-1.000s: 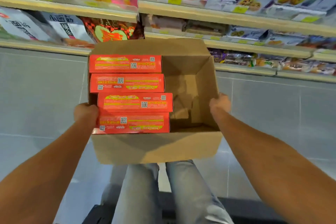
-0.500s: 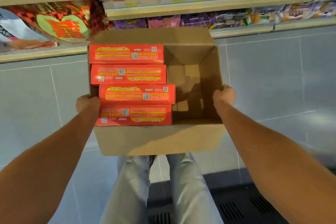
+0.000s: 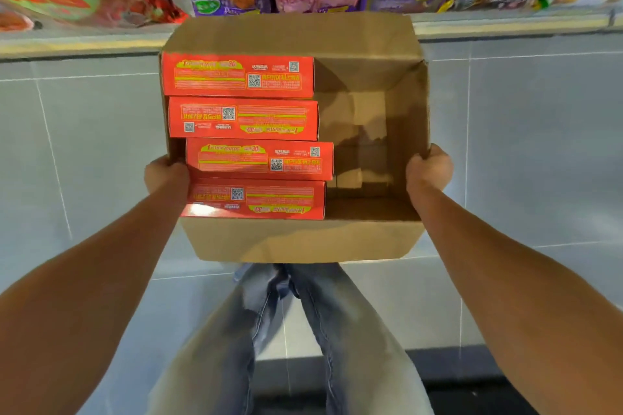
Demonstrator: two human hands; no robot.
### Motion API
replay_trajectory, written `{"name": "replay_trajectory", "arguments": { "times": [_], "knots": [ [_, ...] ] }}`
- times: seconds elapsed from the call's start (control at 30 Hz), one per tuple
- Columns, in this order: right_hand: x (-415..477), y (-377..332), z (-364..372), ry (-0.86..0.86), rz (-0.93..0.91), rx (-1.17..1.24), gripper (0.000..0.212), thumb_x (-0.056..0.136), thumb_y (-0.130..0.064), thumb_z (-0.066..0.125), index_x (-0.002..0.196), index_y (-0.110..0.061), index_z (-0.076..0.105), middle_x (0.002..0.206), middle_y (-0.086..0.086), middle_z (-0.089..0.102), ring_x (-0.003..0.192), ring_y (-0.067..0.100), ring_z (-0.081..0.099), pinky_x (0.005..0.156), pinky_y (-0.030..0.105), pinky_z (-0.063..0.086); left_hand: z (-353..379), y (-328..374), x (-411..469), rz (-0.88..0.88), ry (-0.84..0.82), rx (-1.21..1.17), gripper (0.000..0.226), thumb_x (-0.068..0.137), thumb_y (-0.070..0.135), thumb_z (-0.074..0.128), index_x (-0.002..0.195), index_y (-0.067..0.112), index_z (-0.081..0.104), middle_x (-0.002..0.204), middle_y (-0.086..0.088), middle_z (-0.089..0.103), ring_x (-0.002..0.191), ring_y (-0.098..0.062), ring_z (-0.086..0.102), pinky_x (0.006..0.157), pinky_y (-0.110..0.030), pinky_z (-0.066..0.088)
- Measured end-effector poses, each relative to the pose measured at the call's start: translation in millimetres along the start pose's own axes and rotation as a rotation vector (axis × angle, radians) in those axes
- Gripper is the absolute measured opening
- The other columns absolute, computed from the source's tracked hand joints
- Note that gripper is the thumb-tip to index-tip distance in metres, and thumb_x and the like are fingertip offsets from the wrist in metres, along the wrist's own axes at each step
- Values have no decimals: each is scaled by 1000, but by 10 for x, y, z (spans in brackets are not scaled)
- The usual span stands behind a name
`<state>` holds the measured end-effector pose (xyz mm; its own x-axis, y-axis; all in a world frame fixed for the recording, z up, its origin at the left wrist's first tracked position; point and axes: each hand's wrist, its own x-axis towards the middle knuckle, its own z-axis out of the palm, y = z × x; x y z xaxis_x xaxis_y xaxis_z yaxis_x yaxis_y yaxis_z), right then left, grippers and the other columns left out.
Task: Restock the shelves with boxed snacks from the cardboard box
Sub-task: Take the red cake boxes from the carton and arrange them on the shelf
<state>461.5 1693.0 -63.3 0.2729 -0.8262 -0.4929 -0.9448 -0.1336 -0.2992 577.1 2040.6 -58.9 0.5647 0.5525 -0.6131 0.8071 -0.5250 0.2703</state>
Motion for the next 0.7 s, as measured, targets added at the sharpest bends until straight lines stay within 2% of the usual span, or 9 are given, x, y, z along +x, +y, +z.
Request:
{"name": "replay_trajectory", "arguments": {
  "times": [0.2, 0.3, 0.47, 0.7],
  "knots": [
    [181, 81, 368, -26, -4, -4, 25, 96, -11, 43, 111, -9, 63, 111, 9, 66, 102, 27, 64, 94, 39, 52, 262, -87, 259, -4, 3, -26, 32, 91, 9, 43, 113, 8, 66, 107, -17, 66, 85, -30, 58, 75, -30, 43],
    [268, 54, 508, -33, -23, -30, 24, 97, -11, 45, 112, -9, 63, 111, 10, 67, 102, 27, 64, 93, 38, 53, 332, -135, 341, -19, -5, -42, 31, 93, 9, 43, 114, 8, 65, 111, -17, 66, 94, -34, 61, 75, -29, 44],
    [461, -42, 694, -57, -47, -40, 24, 94, -9, 46, 111, -7, 64, 108, 11, 67, 100, 28, 64, 88, 33, 53, 448, -185, 541, -58, -26, -49, 31, 94, 16, 45, 117, 12, 65, 107, -10, 67, 91, -29, 62, 80, -33, 50],
    [498, 35, 834, -52, -19, -48, 27, 98, -13, 44, 120, -13, 59, 119, 7, 64, 110, 27, 61, 98, 37, 49, 586, -255, 637, -47, -32, -82, 30, 95, 13, 44, 114, 10, 66, 108, -15, 67, 87, -29, 60, 77, -32, 48]
  ]
}}
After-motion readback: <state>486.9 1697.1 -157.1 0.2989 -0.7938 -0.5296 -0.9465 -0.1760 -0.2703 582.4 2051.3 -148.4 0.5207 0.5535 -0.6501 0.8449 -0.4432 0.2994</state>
